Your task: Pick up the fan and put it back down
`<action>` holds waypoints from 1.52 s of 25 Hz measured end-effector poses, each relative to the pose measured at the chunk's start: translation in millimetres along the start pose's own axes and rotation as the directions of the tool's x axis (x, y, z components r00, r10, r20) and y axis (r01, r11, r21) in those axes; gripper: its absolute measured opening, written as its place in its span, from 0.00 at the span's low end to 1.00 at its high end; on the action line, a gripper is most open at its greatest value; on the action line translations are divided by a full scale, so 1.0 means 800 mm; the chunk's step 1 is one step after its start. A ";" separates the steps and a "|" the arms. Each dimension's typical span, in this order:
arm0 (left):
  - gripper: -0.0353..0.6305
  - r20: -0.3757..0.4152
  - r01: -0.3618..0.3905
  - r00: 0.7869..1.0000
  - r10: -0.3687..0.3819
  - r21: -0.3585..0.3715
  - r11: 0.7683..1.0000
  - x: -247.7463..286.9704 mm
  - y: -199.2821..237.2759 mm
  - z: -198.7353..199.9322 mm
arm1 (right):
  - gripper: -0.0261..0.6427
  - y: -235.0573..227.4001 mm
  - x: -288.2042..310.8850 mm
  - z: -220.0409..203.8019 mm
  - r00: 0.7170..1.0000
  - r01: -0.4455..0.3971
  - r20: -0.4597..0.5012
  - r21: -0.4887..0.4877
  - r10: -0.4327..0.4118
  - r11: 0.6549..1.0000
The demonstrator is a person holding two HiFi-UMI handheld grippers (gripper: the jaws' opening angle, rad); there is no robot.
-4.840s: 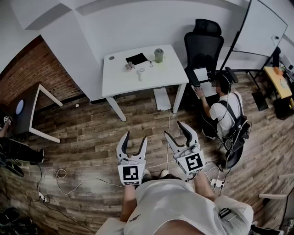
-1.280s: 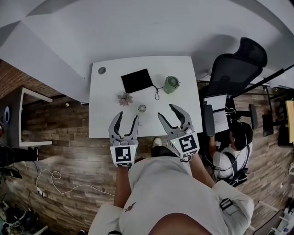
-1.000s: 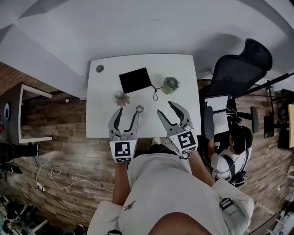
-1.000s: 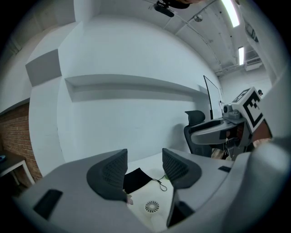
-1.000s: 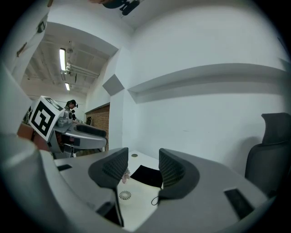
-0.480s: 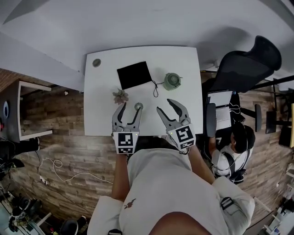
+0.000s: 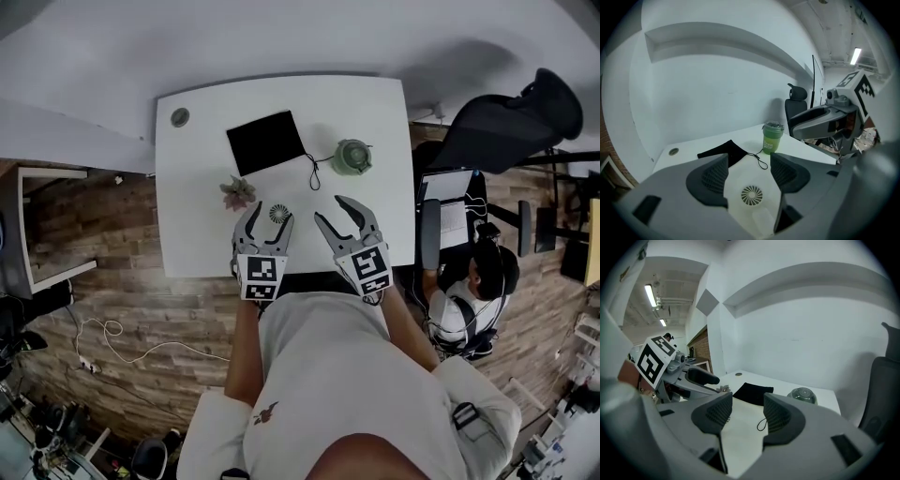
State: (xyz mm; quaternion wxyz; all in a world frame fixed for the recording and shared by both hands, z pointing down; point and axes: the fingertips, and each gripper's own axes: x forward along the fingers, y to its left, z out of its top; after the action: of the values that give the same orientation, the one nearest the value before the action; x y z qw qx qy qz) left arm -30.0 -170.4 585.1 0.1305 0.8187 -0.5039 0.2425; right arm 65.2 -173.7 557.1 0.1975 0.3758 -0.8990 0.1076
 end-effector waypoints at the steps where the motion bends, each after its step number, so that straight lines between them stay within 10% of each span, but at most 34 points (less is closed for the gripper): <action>1: 0.47 -0.014 0.008 1.000 -0.008 -0.003 1.000 0.005 0.000 -0.007 | 0.36 0.000 0.004 -0.005 1.000 -0.001 -0.012 0.001 0.001 1.000; 38: 0.61 -0.368 0.136 0.915 -0.164 -0.101 0.985 0.093 -0.017 -0.177 | 0.36 0.018 0.049 -0.096 0.977 0.015 -0.214 0.062 -0.001 0.998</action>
State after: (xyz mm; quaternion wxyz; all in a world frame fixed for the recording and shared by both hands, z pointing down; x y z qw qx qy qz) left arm -27.9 -156.2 745.2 0.2727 0.7881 -0.4139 0.3649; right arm 51.1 -161.9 642.7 0.2816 0.3718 -0.8671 0.1751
